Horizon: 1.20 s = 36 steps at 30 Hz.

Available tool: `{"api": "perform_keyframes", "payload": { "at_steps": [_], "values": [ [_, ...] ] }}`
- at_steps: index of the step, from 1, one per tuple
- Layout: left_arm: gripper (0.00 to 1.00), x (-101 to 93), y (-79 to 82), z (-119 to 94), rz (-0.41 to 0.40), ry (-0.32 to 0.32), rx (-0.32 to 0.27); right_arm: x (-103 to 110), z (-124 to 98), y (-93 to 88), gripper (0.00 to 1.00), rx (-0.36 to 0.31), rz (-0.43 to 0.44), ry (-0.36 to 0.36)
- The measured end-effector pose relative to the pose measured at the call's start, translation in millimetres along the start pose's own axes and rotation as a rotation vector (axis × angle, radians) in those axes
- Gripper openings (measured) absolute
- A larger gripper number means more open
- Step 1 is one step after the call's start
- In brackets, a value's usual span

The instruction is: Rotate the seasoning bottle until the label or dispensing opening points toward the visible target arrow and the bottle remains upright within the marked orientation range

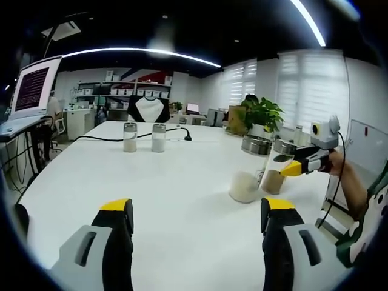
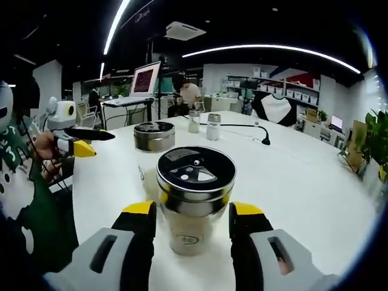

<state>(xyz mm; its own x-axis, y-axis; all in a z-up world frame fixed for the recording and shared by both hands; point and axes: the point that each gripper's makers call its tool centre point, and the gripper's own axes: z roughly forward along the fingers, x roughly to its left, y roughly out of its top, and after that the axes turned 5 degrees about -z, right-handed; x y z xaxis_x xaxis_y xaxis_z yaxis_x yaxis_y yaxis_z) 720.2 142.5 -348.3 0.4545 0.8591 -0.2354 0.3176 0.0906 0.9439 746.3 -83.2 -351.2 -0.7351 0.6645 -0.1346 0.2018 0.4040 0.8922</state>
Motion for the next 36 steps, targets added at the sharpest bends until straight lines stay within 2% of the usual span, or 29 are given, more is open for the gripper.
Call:
{"api": "perform_keyframes", "payload": {
  "at_steps": [4,6,9,24,36],
  "values": [
    [0.91,0.6,-0.2,-0.1,0.0,0.002,0.001,6.1,2.0,1.5,0.46,-0.023,0.028,0.047],
    [0.91,0.8,-0.3,-0.2,-0.001,0.002,0.001,6.9,2.5,1.8,0.43,-0.03,0.021,0.048],
    [0.91,1.0,-0.9,-0.1,0.0,0.003,0.003,5.3,2.4,0.0,0.4,-0.024,-0.008,0.044],
    [0.91,-0.9,-0.7,-0.4,0.001,0.0,0.002,4.8,1.9,1.3,0.39,-0.048,-0.005,0.041],
    [0.91,-1.7,-1.7,-0.3,-0.003,-0.002,0.004,-0.5,3.2,0.7,0.39,-0.048,0.008,0.011]
  ]
}}
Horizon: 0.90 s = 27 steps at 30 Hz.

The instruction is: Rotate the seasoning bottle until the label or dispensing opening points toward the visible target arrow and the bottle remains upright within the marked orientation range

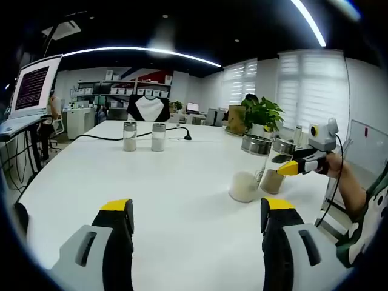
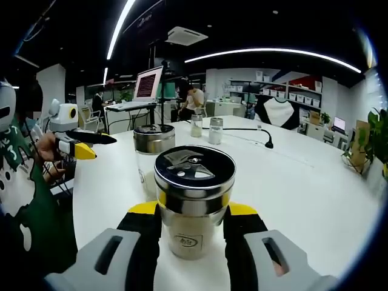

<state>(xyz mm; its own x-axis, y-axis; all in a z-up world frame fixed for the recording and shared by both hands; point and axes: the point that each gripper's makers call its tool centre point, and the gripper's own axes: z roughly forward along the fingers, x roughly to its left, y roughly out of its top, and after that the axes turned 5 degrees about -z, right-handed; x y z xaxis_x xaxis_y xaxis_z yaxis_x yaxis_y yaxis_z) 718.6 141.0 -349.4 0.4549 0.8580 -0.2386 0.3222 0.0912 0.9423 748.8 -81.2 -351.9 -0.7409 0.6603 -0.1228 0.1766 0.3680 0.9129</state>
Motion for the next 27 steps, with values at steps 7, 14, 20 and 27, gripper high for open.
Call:
{"api": "perform_keyframes", "payload": {
  "at_steps": [7,14,20,27],
  "values": [
    [0.91,1.2,0.2,-0.5,-0.004,0.004,-0.002,-1.6,1.3,0.1,0.39,0.004,0.014,-0.042],
    [0.91,0.9,0.5,-0.8,-0.002,0.003,-0.001,-2.5,1.8,0.6,0.39,-0.024,0.038,-0.11],
    [0.91,1.0,1.5,-0.7,-0.001,0.005,-0.002,-1.5,1.9,0.9,0.39,-0.032,0.066,-0.184],
    [0.91,-1.0,1.9,0.0,0.001,0.0,-0.002,-0.9,1.1,0.9,0.39,-0.032,0.085,-0.249]
  ]
}}
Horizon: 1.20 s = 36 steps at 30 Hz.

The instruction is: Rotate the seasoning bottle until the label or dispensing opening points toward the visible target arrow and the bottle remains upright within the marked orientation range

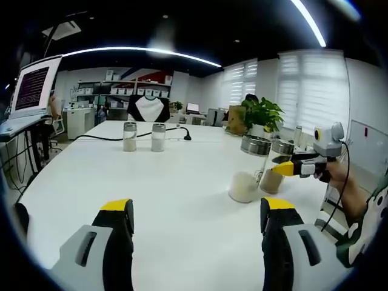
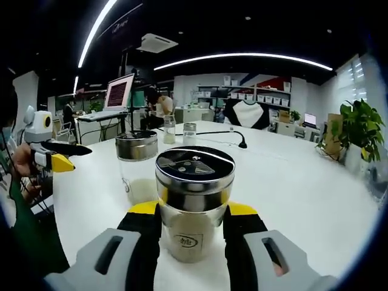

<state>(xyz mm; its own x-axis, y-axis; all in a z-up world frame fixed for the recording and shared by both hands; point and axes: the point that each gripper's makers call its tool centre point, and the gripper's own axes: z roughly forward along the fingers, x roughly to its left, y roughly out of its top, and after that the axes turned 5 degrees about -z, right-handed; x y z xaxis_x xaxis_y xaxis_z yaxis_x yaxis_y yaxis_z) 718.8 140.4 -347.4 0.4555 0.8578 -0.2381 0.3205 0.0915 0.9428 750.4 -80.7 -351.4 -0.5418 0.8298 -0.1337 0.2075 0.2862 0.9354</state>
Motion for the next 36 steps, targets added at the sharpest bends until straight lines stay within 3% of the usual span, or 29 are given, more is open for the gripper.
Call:
{"api": "perform_keyframes", "payload": {
  "at_steps": [22,36],
  "values": [
    [0.91,-0.4,-0.5,-1.1,-0.009,-0.006,0.0,-7.1,1.0,0.2,0.39,-0.018,0.049,-0.158],
    [0.91,-0.7,-0.7,-1.7,-0.018,-0.009,-0.001,-13.4,2.7,-0.4,0.39,0.021,0.078,-0.256]
  ]
}}
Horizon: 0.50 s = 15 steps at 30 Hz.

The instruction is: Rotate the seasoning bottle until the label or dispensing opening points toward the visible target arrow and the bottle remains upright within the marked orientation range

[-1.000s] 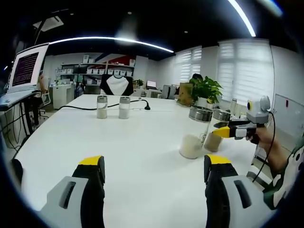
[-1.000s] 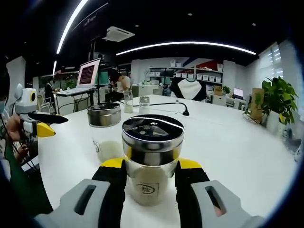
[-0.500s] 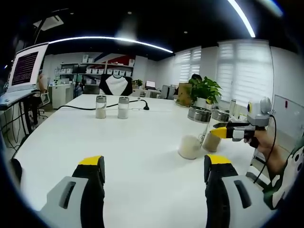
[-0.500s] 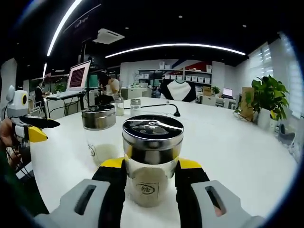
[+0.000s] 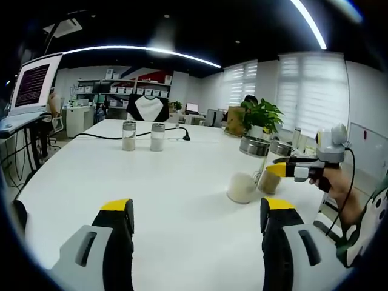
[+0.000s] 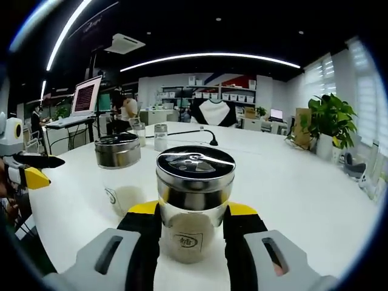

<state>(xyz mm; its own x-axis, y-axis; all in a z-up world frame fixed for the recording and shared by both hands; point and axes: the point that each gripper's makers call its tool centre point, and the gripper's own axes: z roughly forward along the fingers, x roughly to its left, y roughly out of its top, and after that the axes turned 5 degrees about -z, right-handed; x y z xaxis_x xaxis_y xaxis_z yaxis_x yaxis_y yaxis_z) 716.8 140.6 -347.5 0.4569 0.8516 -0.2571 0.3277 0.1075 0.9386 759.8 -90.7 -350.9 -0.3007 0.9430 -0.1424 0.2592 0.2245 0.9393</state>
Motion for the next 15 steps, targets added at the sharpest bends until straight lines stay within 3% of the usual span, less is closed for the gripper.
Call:
{"api": "perform_keyframes", "payload": {
  "at_steps": [15],
  "values": [
    [0.91,1.4,0.7,-0.8,-0.002,0.003,-0.002,-1.6,1.1,0.2,0.39,0.012,0.007,-0.04]
  ]
}}
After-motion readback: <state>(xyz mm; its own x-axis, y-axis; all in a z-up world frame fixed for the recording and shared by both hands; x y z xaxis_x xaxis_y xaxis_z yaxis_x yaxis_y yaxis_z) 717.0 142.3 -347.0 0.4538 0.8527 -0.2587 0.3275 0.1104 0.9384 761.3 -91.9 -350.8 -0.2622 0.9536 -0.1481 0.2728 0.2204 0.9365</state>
